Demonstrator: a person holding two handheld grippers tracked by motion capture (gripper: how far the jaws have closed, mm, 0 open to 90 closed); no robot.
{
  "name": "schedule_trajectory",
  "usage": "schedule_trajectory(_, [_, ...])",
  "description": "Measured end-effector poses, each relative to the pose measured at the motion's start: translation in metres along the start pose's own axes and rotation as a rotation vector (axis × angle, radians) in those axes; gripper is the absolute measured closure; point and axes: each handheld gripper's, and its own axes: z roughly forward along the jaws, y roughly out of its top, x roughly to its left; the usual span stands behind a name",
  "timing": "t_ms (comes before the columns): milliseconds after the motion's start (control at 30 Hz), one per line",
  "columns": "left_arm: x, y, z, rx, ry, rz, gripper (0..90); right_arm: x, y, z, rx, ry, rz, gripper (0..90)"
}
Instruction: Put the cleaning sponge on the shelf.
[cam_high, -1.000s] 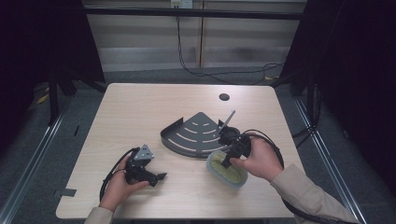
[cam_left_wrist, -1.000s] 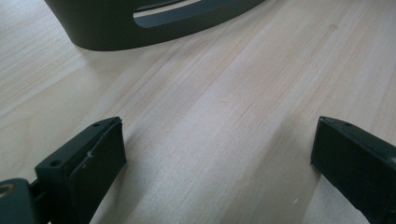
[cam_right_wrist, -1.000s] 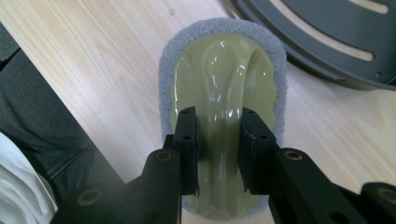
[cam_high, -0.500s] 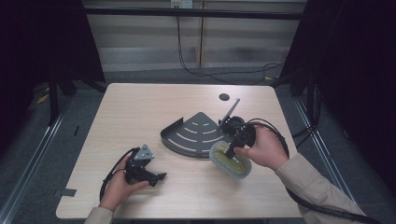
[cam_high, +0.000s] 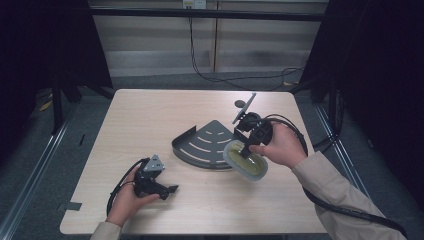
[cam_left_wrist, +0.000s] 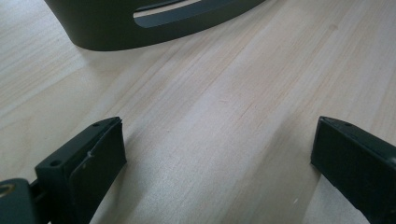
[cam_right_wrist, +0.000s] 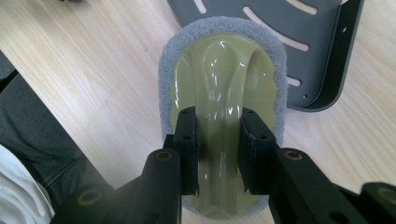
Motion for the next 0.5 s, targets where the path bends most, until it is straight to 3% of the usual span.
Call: schedule_trajectory(500, [0.0, 0.0, 0.0, -0.001, 0.0, -0.001, 2.5, -0.014, 0.025, 0.005, 0.021, -0.027, -0.003, 71.6])
